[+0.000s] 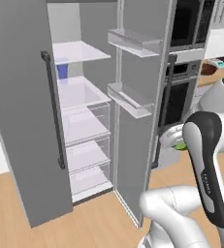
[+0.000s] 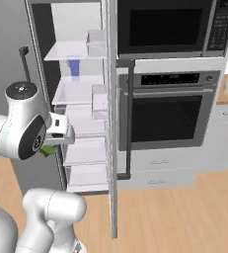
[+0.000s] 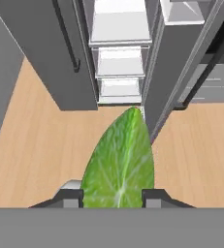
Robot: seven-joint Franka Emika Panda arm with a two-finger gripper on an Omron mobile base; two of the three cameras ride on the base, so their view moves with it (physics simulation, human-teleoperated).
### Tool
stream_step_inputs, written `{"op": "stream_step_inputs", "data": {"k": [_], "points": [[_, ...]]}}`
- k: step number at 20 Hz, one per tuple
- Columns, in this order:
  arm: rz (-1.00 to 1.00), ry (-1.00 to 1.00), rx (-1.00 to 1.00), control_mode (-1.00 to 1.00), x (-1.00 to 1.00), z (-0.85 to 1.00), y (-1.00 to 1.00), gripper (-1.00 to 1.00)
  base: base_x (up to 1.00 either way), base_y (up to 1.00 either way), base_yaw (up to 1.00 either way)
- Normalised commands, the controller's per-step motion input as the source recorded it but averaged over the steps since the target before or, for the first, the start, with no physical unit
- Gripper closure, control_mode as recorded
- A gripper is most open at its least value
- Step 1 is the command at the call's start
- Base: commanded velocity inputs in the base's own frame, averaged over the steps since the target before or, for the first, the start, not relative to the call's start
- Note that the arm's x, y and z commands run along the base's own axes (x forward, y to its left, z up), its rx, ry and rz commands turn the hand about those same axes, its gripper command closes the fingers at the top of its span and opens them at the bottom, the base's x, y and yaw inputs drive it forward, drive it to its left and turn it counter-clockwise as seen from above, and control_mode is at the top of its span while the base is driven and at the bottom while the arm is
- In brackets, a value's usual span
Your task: Grab a lemon wedge from the fridge and one ice cube from the ice bowl, and put them in the glass of lemonade.
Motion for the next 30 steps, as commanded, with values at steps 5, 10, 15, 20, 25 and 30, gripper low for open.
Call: {"op": "stream_step_inputs", "data": {"k": [5,10,15,20,25,30], "points": [[0.0,0.0,0.0,1.0,0.0,0.0,0.0,1.0,0.01,-0.25,-0.88],[0.0,0.0,0.0,1.0,0.0,0.0,0.0,1.0,0.09,-0.43,-0.82],[0.0,0.0,0.0,1.0,0.0,0.0,0.0,1.0,0.54,-0.39,-0.57],[0.0,0.0,0.0,1.0,0.0,0.0,0.0,1.0,1.0,-0.16,-0.02],[0.0,0.0,0.0,1.0,0.0,0.0,0.0,1.0,1.0,-0.34,0.03],[0.0,0.0,0.0,1.0,0.0,0.0,0.0,1.0,1.0,0.04,0.0]]}}
